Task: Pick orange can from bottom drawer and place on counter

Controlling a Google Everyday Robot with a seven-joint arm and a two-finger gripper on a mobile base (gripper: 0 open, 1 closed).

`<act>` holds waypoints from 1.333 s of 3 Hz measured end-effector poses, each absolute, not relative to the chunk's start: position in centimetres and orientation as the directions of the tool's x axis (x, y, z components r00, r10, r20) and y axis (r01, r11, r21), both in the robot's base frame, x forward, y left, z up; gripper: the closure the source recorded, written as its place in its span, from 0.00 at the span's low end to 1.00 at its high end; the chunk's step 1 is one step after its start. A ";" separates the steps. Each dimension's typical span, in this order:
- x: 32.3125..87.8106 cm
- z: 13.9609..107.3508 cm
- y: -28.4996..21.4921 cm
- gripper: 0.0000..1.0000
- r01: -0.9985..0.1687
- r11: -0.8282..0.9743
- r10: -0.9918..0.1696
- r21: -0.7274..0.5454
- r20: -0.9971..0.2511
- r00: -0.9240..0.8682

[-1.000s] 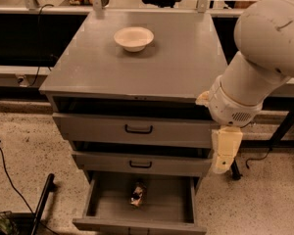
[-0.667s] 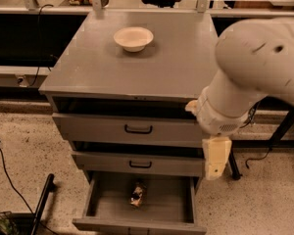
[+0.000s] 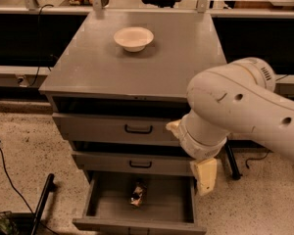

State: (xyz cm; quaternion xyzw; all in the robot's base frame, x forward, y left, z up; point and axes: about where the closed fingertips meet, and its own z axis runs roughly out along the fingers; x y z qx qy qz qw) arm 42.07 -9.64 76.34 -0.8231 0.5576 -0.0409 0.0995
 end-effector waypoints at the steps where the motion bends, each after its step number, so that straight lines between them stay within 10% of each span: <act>1: 42.1 74.0 -7.9 0.00 -0.901 -0.408 -0.911 -0.149 -0.004 0.413; 4: 40.3 65.6 -4.8 0.00 -0.773 -0.632 -0.774 -0.065 0.121 0.622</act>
Offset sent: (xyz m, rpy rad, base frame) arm -0.0206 0.1566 -0.1982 -0.2006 -0.1049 0.6088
